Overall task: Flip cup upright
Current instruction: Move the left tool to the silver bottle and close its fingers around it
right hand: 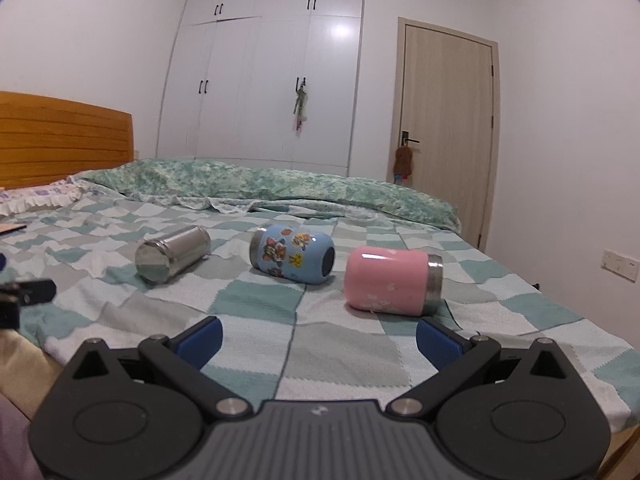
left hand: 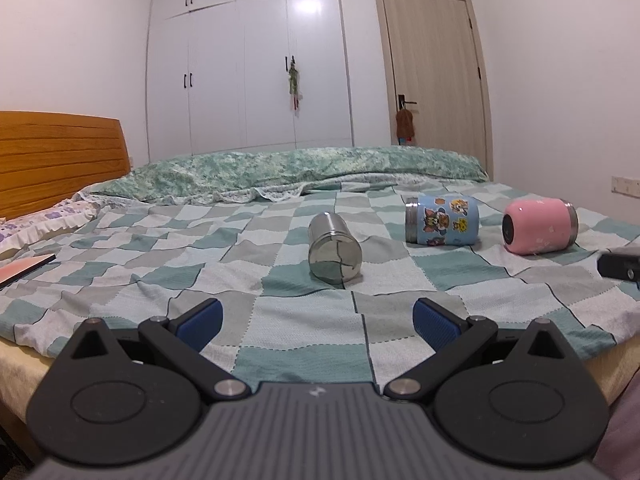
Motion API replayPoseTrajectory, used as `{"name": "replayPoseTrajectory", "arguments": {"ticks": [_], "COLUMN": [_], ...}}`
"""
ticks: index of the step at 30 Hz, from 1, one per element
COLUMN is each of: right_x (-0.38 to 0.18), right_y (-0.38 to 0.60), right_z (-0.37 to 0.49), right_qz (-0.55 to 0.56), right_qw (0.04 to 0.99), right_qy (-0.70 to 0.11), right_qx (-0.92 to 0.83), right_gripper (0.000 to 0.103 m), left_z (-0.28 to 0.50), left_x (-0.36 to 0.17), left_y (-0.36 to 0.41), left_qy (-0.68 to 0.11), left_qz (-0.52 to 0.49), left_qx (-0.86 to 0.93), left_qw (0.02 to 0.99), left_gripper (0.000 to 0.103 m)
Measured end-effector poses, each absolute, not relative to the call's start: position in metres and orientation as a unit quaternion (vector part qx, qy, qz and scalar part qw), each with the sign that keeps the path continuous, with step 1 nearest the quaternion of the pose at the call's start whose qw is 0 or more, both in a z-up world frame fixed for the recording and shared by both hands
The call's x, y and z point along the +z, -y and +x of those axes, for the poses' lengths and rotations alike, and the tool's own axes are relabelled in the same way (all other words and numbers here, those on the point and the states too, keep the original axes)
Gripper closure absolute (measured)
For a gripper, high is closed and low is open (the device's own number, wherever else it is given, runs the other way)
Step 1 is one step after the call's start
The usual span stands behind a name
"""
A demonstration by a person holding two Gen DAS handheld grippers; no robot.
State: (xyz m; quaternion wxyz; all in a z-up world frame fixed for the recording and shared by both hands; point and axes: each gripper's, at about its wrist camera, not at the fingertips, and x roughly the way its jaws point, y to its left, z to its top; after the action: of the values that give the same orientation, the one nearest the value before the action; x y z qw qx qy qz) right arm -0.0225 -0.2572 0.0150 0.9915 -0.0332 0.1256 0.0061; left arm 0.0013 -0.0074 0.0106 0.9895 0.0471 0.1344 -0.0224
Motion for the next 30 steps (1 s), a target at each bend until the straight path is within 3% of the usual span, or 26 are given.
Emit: {"name": "replayPoseTrajectory", "arguments": {"ticks": [30], "right_x": [0.048], "right_y": [0.215], "right_z": [0.057], "right_qz": [-0.033], "right_qw": [0.990], "right_qy": [-0.112], "right_qx": [0.076], "right_gripper": [0.001], "left_z": [0.051], "left_x": [0.038], "left_y": [0.018], "left_qy": [-0.141], "left_qz": [0.060], "left_qx": [-0.035], "left_qw": [0.988], "left_gripper": [0.000]}}
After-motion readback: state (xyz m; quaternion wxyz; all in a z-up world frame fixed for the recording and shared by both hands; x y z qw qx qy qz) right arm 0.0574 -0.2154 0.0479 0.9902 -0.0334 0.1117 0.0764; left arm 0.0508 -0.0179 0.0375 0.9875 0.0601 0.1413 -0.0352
